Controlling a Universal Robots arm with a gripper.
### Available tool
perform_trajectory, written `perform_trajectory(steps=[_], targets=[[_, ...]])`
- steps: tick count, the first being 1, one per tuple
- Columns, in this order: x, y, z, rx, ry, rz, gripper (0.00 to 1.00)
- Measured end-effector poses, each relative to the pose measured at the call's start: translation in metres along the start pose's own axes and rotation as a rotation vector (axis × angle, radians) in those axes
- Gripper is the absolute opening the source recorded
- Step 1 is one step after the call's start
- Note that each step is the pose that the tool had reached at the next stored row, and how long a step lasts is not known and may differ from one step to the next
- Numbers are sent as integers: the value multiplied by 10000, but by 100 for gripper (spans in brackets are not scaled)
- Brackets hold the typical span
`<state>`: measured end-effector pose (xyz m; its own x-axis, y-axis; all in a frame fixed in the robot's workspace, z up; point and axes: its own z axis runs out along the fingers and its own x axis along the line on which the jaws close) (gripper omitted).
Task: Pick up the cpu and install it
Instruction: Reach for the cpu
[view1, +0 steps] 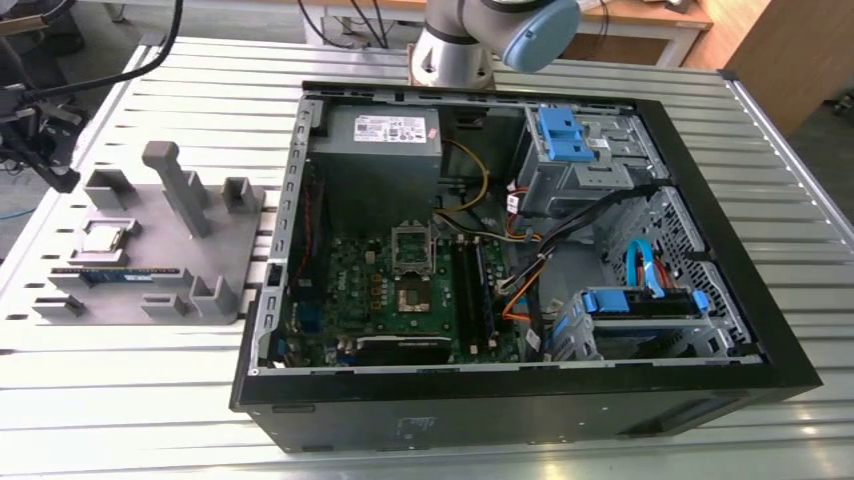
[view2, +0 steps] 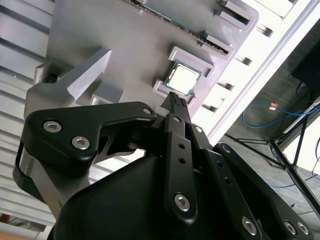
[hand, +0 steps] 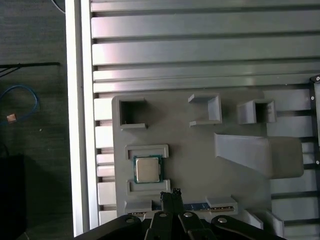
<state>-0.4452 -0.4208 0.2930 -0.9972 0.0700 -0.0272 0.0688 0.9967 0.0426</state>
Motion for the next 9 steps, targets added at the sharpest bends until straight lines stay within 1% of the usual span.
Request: perform_trajectory(steps=[5, 9], targets=[[26, -3, 48, 1, 1, 1, 11], [65, -8, 83, 0, 1, 0, 11]])
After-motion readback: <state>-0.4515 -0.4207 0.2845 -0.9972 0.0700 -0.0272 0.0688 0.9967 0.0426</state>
